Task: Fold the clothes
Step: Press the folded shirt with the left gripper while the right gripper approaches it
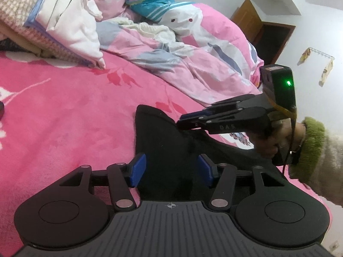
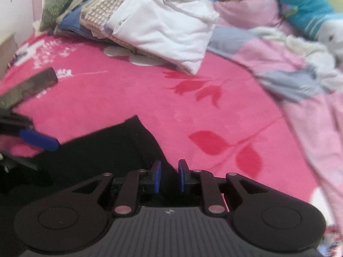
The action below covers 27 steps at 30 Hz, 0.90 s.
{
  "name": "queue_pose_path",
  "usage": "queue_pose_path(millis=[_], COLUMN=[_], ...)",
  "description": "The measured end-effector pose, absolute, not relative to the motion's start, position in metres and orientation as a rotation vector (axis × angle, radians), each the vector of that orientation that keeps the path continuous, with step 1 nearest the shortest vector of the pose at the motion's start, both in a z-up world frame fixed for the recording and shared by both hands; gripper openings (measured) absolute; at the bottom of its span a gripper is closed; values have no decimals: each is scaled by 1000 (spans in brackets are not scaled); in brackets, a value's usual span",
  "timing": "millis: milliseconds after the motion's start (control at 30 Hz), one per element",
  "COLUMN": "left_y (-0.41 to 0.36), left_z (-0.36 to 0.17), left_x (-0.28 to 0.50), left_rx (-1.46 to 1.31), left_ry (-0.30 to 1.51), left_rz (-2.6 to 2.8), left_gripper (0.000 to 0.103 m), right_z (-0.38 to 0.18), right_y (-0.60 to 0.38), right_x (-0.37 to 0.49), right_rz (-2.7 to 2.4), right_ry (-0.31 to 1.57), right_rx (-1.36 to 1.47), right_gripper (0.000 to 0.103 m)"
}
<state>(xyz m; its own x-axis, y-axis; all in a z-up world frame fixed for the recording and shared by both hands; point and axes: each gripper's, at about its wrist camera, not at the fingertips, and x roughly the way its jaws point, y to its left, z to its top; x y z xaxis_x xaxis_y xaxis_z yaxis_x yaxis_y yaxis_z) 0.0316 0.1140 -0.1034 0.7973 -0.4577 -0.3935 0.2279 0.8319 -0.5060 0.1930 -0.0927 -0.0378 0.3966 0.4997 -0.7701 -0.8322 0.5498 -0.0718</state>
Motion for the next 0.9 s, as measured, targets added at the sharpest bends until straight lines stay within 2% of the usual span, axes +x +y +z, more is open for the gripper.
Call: queue_pose_path(millis=[233, 333, 433, 533, 600, 667, 900], left_y=[116, 118, 118, 118, 119, 118, 118], left_z=[-103, -104, -104, -104, -104, -105, -105], left_x=[30, 31, 30, 29, 30, 30, 31], left_rx=[-474, -481, -485, -489, -493, -492, -488], left_ry=[521, 519, 516, 514, 513, 514, 518], left_rz=[-378, -374, -371, -369, -369, -369, -371], left_gripper=[54, 54, 54, 54, 54, 54, 56], right_z=[-34, -34, -42, -46, -44, -41, -35], right_y=[-103, -103, -94, -92, -93, -95, -100], right_x=[208, 209, 207, 202, 200, 197, 199], right_rz=[937, 966, 961, 960, 959, 949, 931], right_ry=[842, 848, 848, 829, 805, 773, 748], right_rx=[-341, -299, -345, -347, -342, -352, -306], right_gripper=[19, 37, 38, 26, 9, 0, 0])
